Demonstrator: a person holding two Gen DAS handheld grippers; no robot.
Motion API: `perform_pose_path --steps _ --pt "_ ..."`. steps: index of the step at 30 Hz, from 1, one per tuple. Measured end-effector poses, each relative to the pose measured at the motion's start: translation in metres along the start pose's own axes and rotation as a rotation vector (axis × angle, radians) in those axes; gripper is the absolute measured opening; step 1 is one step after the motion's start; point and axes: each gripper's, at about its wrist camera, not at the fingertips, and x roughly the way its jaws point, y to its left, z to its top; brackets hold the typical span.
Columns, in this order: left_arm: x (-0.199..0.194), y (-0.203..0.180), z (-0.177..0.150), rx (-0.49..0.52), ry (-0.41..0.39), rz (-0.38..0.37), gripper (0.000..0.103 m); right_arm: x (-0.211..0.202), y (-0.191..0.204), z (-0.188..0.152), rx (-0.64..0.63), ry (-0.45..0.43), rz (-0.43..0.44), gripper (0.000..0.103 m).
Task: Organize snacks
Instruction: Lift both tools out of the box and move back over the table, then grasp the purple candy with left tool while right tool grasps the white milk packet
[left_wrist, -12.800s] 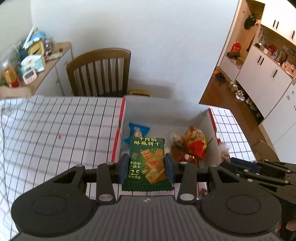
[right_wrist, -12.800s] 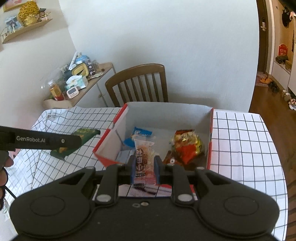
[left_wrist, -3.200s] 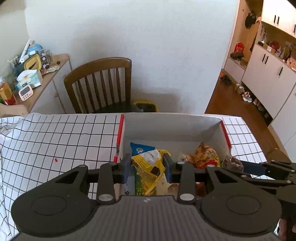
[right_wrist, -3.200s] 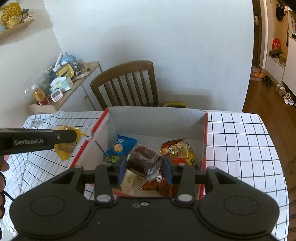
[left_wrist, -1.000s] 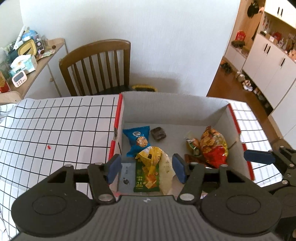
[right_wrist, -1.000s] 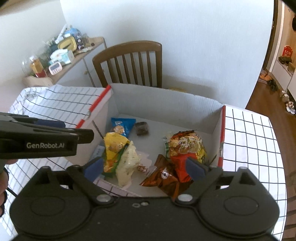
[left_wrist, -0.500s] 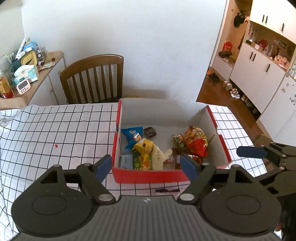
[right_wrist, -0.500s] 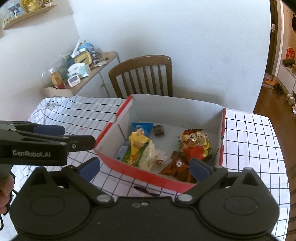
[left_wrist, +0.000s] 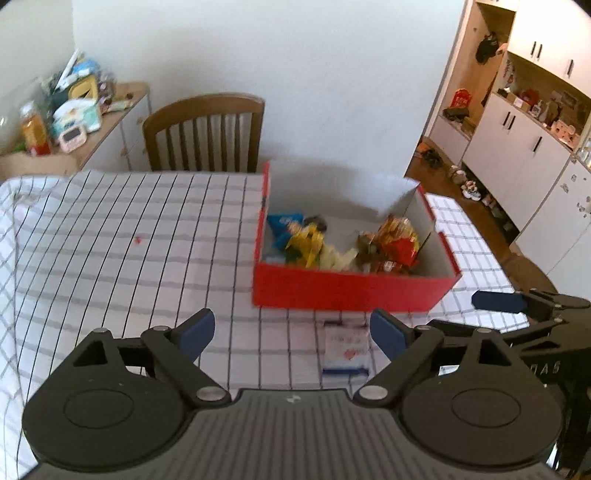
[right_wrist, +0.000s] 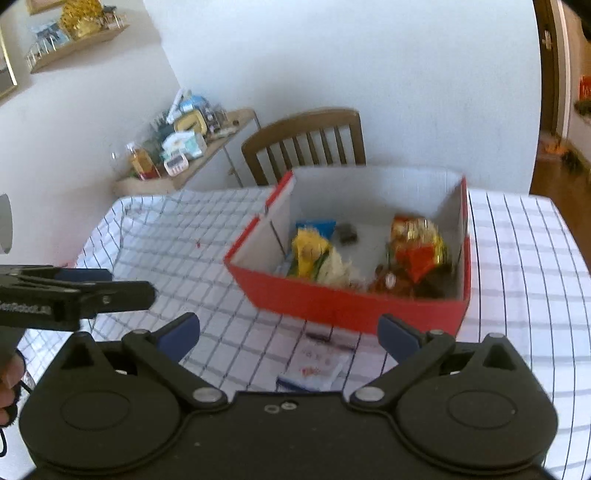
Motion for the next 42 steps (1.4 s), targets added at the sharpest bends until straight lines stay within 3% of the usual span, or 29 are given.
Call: perform_pose_path --steps 9,14,30,35,39,42 --pt "0.017 0.012 -0.048 -0.042 0.124 0.014 0.092 0.019 -0.004 -0.034 0.035 0.029 -0.104 0.103" --pt "0.030 0.012 -0.066 -0.040 0.176 0.039 0.091 0.048 -0.009 -0.046 0.084 0.117 -0.121 0.101" --pt "0.096 0.014 -0.105 -0.078 0.369 0.074 0.091 0.131 -0.006 -0.048 0.060 0.250 -0.193 0.096" --pt "0.109 0.018 -0.106 -0.086 0.394 0.071 0.074 0.150 -0.004 -0.046 0.051 0.276 -0.217 0.094" --pt "0.116 0.017 -0.110 -0.085 0.410 0.068 0.070 0.161 0.001 -0.047 0.022 0.290 -0.239 0.092" --pt "0.119 0.018 -0.112 -0.092 0.414 0.067 0.059 0.164 0.008 -0.048 -0.017 0.293 -0.264 0.091"
